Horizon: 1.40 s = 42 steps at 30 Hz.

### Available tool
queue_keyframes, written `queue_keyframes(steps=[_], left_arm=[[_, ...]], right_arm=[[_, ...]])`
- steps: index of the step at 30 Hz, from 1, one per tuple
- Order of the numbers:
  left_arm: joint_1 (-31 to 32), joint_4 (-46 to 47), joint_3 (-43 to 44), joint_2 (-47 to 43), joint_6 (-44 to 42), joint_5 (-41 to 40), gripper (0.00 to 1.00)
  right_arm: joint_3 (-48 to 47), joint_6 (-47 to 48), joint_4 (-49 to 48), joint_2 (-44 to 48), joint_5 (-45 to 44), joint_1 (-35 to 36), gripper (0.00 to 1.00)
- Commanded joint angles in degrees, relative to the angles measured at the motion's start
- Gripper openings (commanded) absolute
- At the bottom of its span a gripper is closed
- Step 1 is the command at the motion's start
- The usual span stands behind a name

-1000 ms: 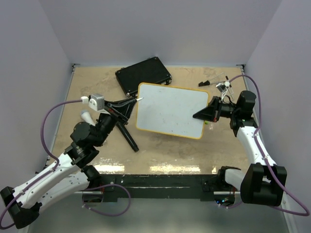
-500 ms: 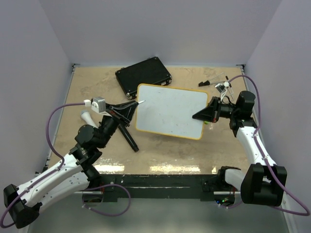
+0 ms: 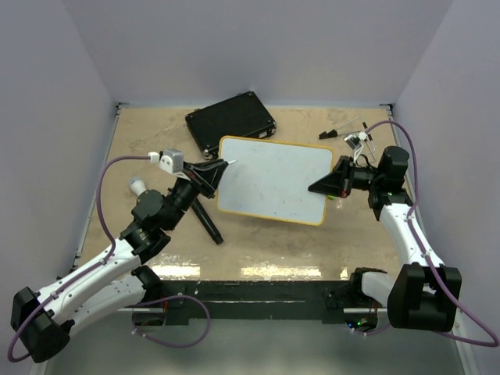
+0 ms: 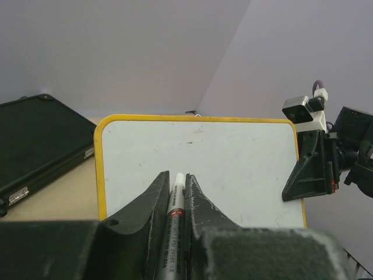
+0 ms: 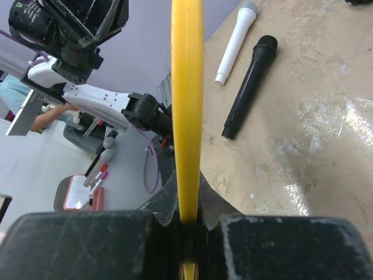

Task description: Write a sentence on the whiteboard

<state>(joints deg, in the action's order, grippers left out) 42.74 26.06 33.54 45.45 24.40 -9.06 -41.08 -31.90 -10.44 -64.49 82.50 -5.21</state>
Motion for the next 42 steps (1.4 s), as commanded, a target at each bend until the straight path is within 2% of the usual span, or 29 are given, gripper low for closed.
queue_keyframes(steps=[1, 14, 42], left_arm=[[-1.34, 2.68, 2.58, -0.27, -1.37, 2.73, 0.0], [-2.05, 4.61, 2.49, 0.95, -4.01, 3.7, 0.0], [-2.05, -1.63, 4.34, 1.22, -11.75, 3.35, 0.0]], right_arm=[[-1.19, 0.35, -3.1, 0.77, 2.93, 0.38, 0.0], [-2.78, 2.28, -0.38, -0.2, 2.4, 0.99, 0.0], [-2.6, 2.37, -0.72, 0.59, 2.4, 1.08, 0.0]])
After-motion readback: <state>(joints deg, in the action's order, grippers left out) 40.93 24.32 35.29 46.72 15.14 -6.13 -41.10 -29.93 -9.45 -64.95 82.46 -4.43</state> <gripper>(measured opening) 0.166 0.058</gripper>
